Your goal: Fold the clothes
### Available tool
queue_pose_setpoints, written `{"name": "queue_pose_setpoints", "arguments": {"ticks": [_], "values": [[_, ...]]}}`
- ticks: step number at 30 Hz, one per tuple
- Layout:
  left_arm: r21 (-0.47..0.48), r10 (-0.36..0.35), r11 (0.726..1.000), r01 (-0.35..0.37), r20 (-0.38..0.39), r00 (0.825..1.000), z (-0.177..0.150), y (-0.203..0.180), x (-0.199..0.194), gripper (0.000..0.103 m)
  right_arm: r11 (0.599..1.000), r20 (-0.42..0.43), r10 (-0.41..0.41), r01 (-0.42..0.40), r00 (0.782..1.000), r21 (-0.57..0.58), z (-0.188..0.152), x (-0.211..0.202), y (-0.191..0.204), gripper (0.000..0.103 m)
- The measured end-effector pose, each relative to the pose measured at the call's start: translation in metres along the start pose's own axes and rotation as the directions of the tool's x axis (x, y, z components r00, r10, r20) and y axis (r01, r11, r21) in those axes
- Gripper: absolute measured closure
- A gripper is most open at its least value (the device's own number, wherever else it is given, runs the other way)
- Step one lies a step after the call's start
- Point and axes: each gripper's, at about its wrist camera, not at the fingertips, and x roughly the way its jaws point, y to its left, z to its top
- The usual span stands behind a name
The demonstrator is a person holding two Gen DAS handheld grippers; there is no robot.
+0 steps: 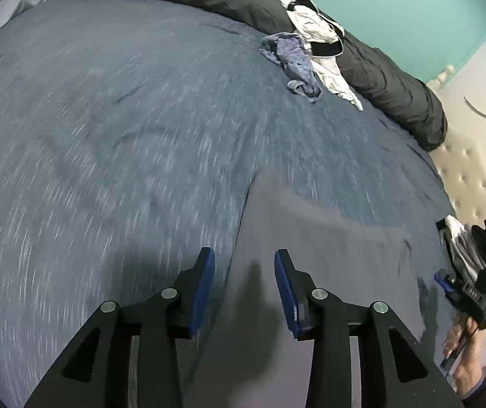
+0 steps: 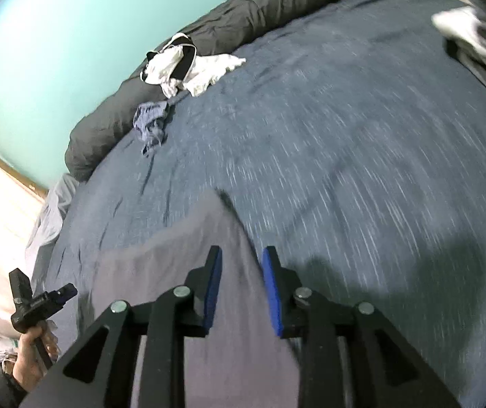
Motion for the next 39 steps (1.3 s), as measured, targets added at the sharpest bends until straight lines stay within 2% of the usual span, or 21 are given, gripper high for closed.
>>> {"name": "queue_pose_setpoints", "arguments": {"ticks": [2, 7, 14, 18, 23, 25, 27, 32, 37, 39], "values": [[-0.014, 0.001, 1.000, -0.001, -0.001, 1.000, -0.019, 0.004, -0.010, 0.059, 1.000, 0.009, 0.000, 0.000, 1.000, 0.007, -0.020, -0.013, -0.004, 0.078], [-0.054, 0.011, 0.999, -0.009, 0.025, 1.000, -0.061, 0.014, -0.030, 0.056, 0.991, 0.095, 0.042, -0.054, 0.995, 0.124, -0.059, -0.042, -0.018, 0.078], [-0.097, 0.044, 0.994, -0.040, 0.042, 0.998, -0.093, 0.030, -0.039, 0.055, 0.993, 0.100, 0.102, -0.108, 0.990, 0.056, -0.079, -0.052, 0.002, 0.078], [-0.105, 0.056, 0.993, -0.051, 0.049, 0.997, -0.102, 0.031, -0.035, 0.055, 0.992, 0.078, 0.124, -0.126, 0.989, 0.030, -0.089, -0.045, 0.006, 0.078], [-0.123, 0.070, 0.990, -0.065, 0.040, 0.997, -0.105, 0.035, -0.025, 0.055, 0.996, 0.044, 0.086, -0.086, 0.995, 0.007, -0.093, -0.033, 0.003, 0.077], [-0.144, 0.068, 0.988, -0.061, 0.048, 0.997, -0.104, 0.038, -0.024, 0.055, 0.995, 0.047, 0.095, -0.097, 0.994, 0.028, -0.092, -0.031, -0.001, 0.077], [-0.154, 0.068, 0.986, -0.059, 0.055, 0.996, -0.103, 0.039, -0.024, 0.055, 0.992, 0.052, 0.108, -0.111, 0.993, 0.054, -0.091, -0.030, -0.005, 0.068], [-0.129, 0.083, 0.989, -0.074, 0.059, 0.995, -0.099, 0.034, -0.020, 0.056, 0.992, 0.050, 0.099, -0.102, 0.994, 0.071, -0.089, -0.028, -0.010, 0.066], [-0.119, 0.088, 0.990, -0.081, 0.061, 0.994, -0.099, 0.032, -0.019, 0.070, 0.992, 0.065, 0.075, -0.081, 0.995, 0.100, -0.087, -0.030, -0.019, 0.063], [-0.111, 0.091, 0.990, -0.084, 0.061, 0.994, -0.099, 0.031, -0.018, 0.072, 0.990, 0.069, 0.075, -0.083, 0.995, 0.113, -0.086, -0.030, -0.022, 0.062]]}}
